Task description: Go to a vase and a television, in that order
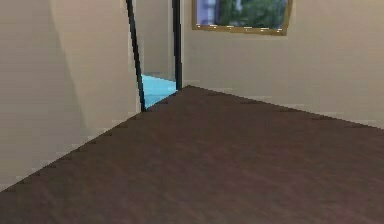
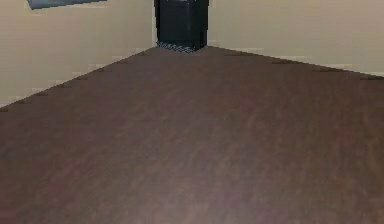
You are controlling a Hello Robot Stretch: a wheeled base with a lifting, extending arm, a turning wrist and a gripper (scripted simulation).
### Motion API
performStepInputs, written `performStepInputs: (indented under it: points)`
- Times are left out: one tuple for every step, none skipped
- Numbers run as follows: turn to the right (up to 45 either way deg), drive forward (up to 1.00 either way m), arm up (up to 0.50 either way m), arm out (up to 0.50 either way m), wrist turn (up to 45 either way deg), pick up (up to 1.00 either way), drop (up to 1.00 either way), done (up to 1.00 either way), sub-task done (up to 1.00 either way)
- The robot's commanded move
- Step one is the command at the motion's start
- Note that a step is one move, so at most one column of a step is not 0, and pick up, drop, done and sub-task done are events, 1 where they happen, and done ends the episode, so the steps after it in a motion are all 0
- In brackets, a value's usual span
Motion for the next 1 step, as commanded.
performStepInputs:
  points:
    - [0.0,1.0,0.0,0.0,0.0,0.0,0.0,0.0,0.0]
